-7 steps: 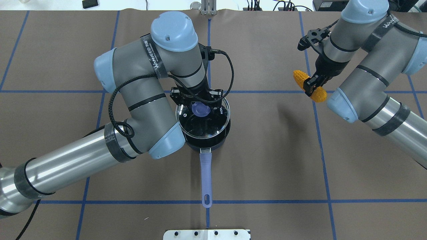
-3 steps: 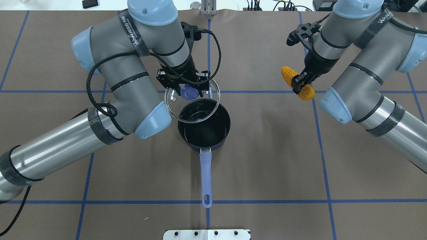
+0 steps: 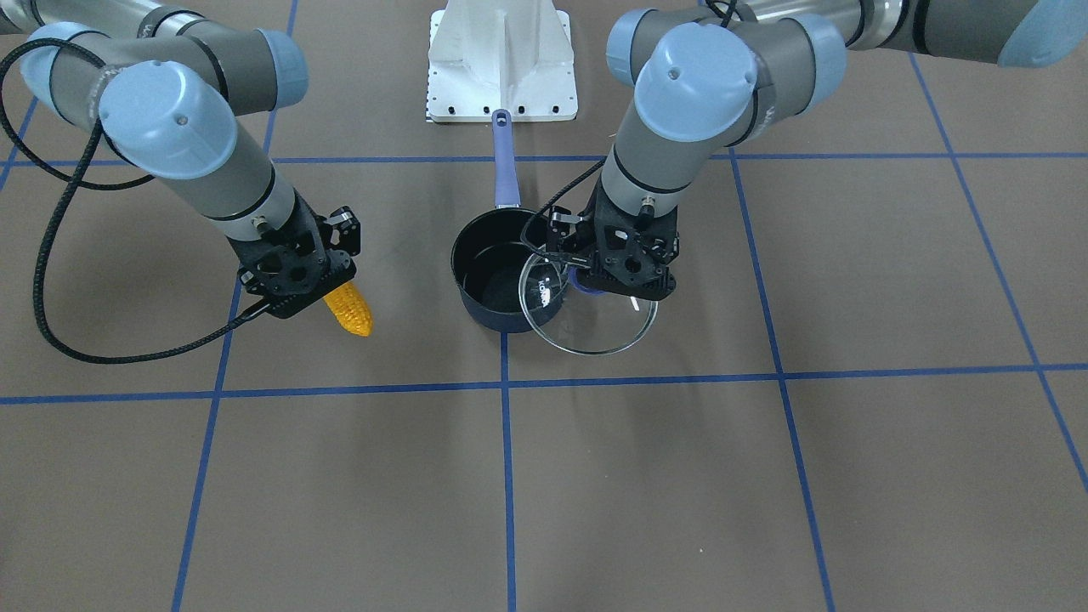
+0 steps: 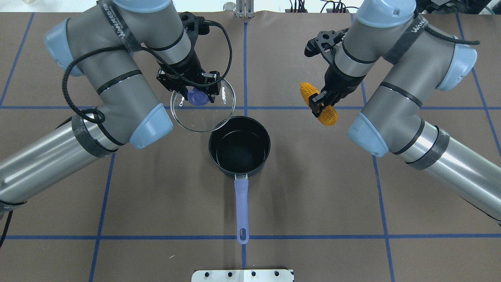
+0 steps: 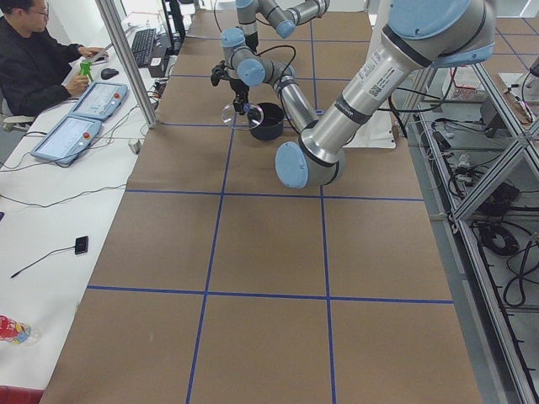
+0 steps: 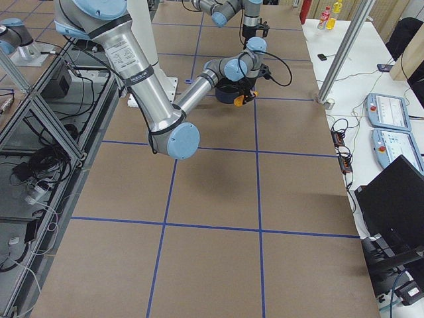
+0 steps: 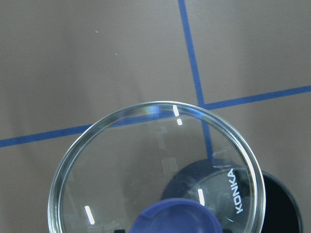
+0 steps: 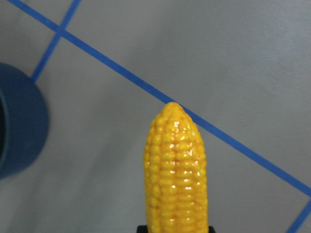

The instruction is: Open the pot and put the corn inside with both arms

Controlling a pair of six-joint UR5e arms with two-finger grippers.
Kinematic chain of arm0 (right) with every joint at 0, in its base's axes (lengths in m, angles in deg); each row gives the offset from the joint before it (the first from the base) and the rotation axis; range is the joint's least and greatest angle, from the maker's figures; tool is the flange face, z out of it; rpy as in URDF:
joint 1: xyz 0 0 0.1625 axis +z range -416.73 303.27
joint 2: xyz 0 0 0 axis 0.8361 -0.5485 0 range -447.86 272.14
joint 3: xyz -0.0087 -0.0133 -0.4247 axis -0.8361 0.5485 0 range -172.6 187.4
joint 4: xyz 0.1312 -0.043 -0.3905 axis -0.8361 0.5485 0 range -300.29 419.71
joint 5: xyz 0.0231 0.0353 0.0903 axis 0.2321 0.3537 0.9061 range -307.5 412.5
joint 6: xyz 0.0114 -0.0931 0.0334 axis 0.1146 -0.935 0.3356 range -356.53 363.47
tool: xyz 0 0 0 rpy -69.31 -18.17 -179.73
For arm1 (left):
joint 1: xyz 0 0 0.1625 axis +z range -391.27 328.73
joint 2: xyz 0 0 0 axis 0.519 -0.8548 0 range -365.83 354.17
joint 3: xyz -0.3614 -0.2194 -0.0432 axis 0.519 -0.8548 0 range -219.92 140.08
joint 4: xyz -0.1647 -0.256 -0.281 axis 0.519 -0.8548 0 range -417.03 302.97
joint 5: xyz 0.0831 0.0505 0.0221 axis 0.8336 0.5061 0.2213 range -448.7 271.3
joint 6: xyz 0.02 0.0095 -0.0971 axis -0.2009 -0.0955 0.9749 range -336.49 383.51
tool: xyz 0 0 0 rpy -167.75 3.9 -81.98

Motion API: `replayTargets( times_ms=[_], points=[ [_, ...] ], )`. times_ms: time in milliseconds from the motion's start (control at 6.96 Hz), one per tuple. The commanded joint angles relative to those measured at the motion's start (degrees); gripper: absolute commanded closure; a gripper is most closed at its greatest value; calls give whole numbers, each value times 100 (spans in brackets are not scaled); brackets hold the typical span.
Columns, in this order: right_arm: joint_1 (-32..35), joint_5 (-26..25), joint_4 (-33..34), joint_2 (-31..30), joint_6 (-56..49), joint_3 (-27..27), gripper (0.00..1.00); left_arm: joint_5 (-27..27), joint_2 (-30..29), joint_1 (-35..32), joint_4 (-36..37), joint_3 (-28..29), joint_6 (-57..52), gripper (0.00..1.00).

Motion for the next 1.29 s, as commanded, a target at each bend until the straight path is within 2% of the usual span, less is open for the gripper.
replayTargets(
  times_ms=[0,288,575,862,1006,1150],
  points=[
    [-351,-44,9,389,571,-13,69,-79,308,-297,25,-193,-437,31],
    [-598,-132,18,811,950,153,69,-88,493,-491,25,-212,-824,31],
    [-800,-342,18,1478,986,898,68,-88,616,-623,25,-212,-1062,31],
    [-1116,-728,9,1682,987,1216,68,-88,617,-641,16,-203,-1081,31],
    [-1274,-930,9,1709,978,1322,65,-88,652,-641,16,-203,-1090,31],
    [-1354,-1071,0,1709,978,1332,51,-88,670,-641,16,-212,-1090,31]
  ],
)
